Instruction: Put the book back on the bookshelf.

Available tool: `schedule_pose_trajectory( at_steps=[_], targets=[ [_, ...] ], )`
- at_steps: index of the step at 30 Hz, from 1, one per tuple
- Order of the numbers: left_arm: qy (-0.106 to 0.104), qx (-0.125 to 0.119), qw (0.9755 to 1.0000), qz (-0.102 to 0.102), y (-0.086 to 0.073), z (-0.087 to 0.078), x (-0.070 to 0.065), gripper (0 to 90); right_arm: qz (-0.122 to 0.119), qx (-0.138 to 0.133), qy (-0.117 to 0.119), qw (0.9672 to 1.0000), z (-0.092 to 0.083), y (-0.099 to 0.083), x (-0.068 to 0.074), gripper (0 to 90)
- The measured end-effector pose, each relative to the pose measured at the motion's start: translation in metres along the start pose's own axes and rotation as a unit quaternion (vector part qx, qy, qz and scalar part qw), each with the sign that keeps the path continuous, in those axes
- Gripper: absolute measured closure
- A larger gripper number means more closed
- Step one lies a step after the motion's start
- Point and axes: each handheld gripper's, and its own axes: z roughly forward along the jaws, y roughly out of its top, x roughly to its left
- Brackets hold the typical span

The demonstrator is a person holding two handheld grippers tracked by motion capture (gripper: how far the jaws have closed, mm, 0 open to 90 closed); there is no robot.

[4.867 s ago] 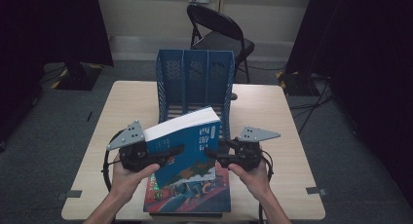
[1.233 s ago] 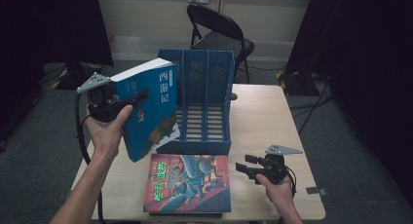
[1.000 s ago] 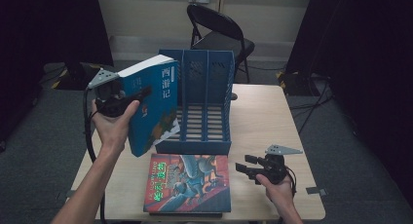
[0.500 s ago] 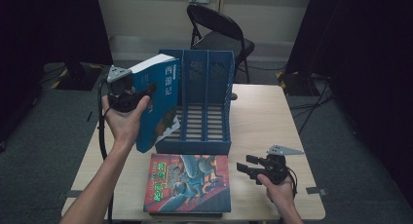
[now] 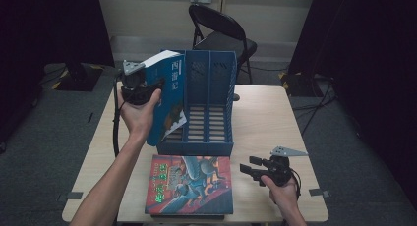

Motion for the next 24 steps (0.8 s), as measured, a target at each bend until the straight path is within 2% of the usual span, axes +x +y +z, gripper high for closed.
schedule_pose_trajectory(
  at_steps=[2,5,8,10,18,22,24],
  targets=[
    [-0.003,0.000,1.0000,-0.009,-0.001,-0.001,0.003,61.4,-0.001,0.001,0.000,1.0000,0.000,-0.001,0.000,36.8],
    [-0.001,0.009,0.9999,-0.007,-0.001,-0.006,0.008,61.5,0.001,0.002,0.001,1.0000,-0.001,-0.001,-0.001,36.8],
    [0.004,0.007,1.0000,-0.005,-0.001,-0.009,0.011,61.5,0.000,0.005,0.001,1.0000,0.000,-0.002,-0.001,36.8],
    [0.003,0.006,0.9998,-0.017,-0.001,-0.010,0.014,61.4,-0.001,0.005,0.001,1.0000,0.000,-0.002,-0.001,36.7],
    [-0.003,0.011,0.9999,-0.003,-0.001,-0.013,0.017,61.5,-0.003,0.006,0.003,1.0000,0.002,-0.001,0.001,36.5],
    [-0.004,0.010,0.9999,-0.010,0.000,-0.015,0.018,61.4,-0.003,0.007,0.003,1.0000,0.003,-0.001,0.001,36.5],
    [-0.002,0.011,0.9999,0.000,0.001,-0.017,0.018,61.5,-0.002,0.007,0.004,1.0000,0.002,-0.001,0.001,36.5]
  ],
)
